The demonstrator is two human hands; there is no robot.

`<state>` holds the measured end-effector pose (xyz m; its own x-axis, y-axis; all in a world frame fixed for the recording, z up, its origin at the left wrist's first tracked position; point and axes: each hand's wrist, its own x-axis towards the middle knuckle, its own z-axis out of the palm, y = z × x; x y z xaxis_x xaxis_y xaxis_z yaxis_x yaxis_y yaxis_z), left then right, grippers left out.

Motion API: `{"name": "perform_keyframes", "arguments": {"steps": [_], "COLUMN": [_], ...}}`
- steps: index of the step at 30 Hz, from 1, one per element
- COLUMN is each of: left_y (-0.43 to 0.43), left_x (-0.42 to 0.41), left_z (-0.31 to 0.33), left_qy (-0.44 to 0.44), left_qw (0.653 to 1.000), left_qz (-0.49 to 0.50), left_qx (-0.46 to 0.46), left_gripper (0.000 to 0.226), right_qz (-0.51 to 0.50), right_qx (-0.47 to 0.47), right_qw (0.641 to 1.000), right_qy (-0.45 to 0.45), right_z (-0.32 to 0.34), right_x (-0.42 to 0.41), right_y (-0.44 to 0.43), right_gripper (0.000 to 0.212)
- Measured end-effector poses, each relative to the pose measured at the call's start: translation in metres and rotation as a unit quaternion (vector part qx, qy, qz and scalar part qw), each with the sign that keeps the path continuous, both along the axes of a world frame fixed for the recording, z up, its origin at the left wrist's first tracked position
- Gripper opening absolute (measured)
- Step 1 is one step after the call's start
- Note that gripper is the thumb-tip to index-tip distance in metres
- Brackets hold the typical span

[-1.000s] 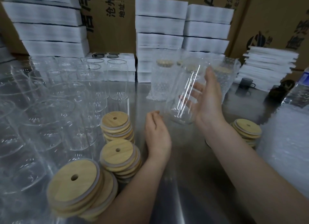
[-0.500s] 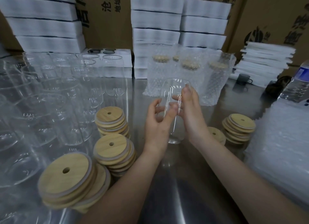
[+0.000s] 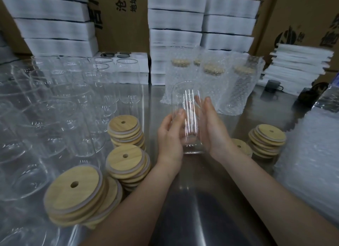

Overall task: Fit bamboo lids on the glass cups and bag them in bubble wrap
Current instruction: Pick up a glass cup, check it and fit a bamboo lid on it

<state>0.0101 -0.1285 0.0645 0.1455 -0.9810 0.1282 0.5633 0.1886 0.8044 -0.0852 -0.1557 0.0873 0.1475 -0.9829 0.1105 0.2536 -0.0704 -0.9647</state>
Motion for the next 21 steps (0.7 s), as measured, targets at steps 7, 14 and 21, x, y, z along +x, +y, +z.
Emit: {"name": "perform_keyframes", "arguments": {"steps": [7,14,21], "left_y": [-0.003,0.004,0.006], "left_x": [-0.001,-0.01,-0.015], "left_z": [0.001,-0.001,-0.005], "left_qy": [-0.023,-0.148,-0.225], "left_qw": [1.0,0.978,0.97], "left_qz": [0.0,0.131,0.072], "left_qx": [-0.009,-0.072,-0.062], "left_gripper": [0.032,0.032,0.092], "right_qz": [0.031,-0.027,-0.129], "right_qx": [0.024,0.005,-0.138], "right_qw": [0.999,0.999,0.971], "right_qy": [-0.008,0.032,0.145], "right_z": [-0.003,0.0,-0.007], "right_x": [-0.008,-0.013,-0.001], "right_y": [-0.004,-0.006,0.0], "right_gripper": [0.05,0.049,0.079]}}
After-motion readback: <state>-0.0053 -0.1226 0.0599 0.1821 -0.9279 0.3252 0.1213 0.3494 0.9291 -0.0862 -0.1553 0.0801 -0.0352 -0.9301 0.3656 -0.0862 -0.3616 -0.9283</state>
